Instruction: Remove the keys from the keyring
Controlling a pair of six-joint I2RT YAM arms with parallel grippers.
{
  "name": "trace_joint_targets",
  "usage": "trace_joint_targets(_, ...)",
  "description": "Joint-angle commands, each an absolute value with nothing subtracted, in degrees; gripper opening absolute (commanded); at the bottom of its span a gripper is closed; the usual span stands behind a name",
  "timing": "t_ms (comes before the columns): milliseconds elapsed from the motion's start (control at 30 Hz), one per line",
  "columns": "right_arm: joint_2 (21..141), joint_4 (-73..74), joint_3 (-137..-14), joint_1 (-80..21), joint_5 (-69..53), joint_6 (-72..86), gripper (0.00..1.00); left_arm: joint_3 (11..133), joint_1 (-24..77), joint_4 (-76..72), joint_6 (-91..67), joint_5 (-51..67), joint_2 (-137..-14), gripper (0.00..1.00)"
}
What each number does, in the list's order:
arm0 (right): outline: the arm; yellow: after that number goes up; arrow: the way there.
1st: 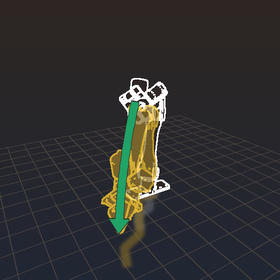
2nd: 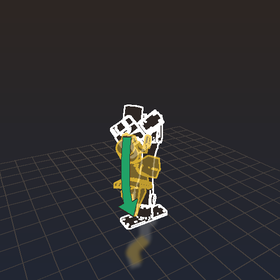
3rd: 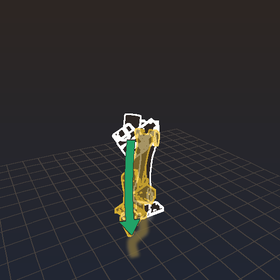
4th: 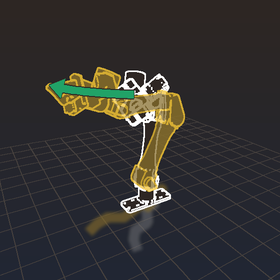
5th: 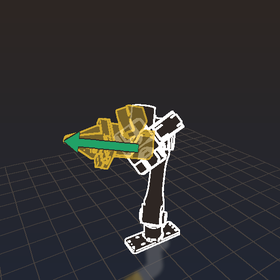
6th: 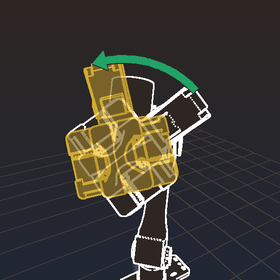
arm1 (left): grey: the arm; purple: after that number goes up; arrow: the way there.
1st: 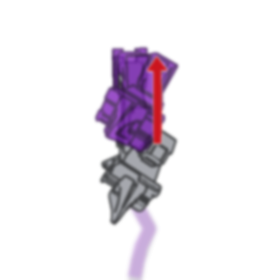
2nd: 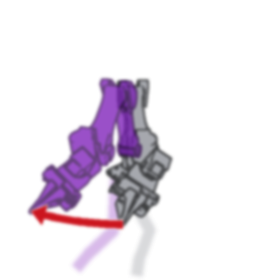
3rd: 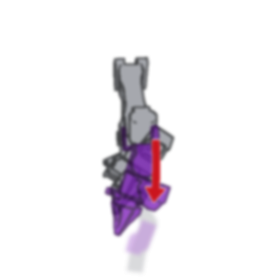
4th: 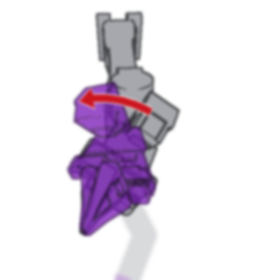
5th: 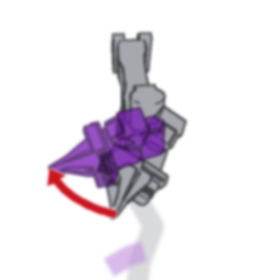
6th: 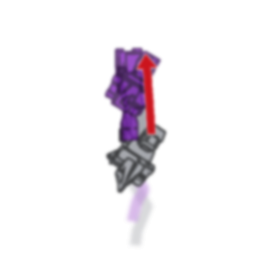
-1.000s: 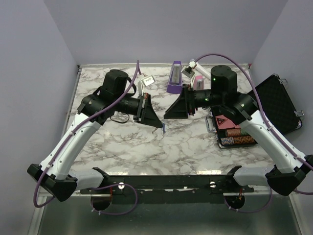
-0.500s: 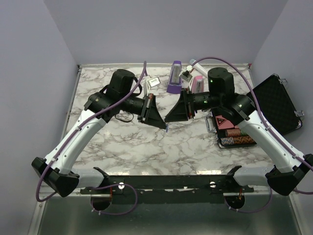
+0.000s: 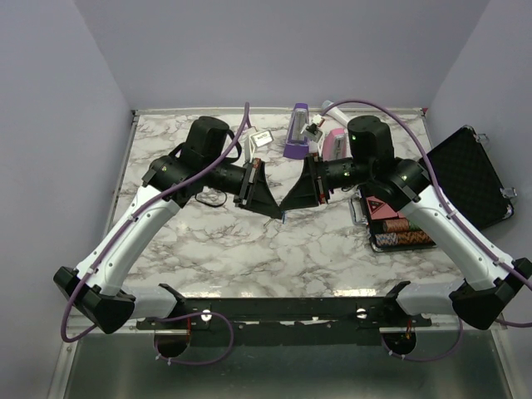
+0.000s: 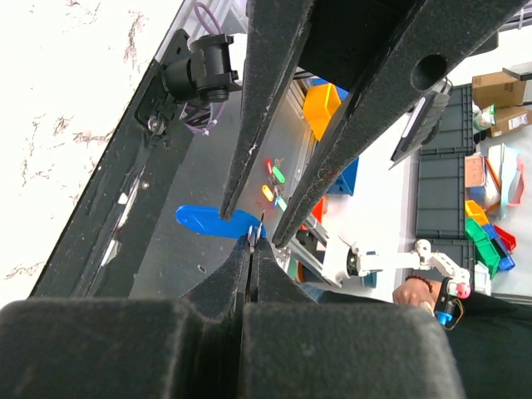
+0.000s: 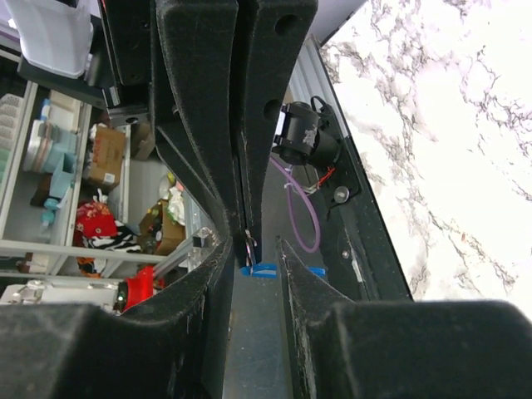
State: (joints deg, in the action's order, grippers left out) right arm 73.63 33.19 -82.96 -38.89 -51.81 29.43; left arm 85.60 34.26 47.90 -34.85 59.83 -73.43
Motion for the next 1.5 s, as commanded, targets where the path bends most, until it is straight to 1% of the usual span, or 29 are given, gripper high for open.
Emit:
trace_joint_targets(0,73.6,33.2,-82.3,-38.8,-53.5,29.5,0.32,87.3,34.6,48.7,-33.5,60.7,-73.7,0.00)
trace_joint_targets(67,73.7,33.0,-82.5,-38.7,-53.4,29.7,0.30,87.2,34.6,48.7,-33.6,60.9,-73.9,0.00)
trace_joint_targets(267,73.9,32.9,-83.0,-38.8,-53.9,30.1,0.18,87.6,34.6,48.8,-33.4,61.0,-74.2,0.00)
trace_joint_targets(367,73.5,32.0,-81.7,-38.8,-54.1,30.4,0.01,88.3,34.5,48.9,-33.0,60.6,-74.5,0.00)
trace_joint_targets(600,72.0,28.7,-80.1,-38.8,-53.6,33.3,0.01,90.2,34.6,45.3,-35.2,58.6,-73.9,0.00)
trace_joint_targets(800,71.2,21.8,-78.9,-38.7,-51.8,38.0,0.01,91.8,34.5,40.1,-40.7,54.5,-73.6,0.00)
trace_joint_targets(867,71.3,19.3,-78.9,-38.7,-50.9,39.8,0.01,91.4,34.5,36.6,-45.0,53.0,-73.7,0.00)
trace_joint_targets(1000,70.7,13.0,-77.5,-38.8,-47.3,43.5,0.01,87.9,34.5,24.7,-55.0,51.3,-73.3,0.00)
trace_joint_targets(1367,69.0,5.0,-74.1,-38.8,-42.2,48.4,0.01,89.5,34.5,24.6,-56.1,42.9,-72.6,0.00)
trace_joint_targets(1467,69.3,3.6,-74.4,-38.8,-40.9,49.6,0.01,91.7,34.5,25.5,-55.8,40.7,-73.4,0.00)
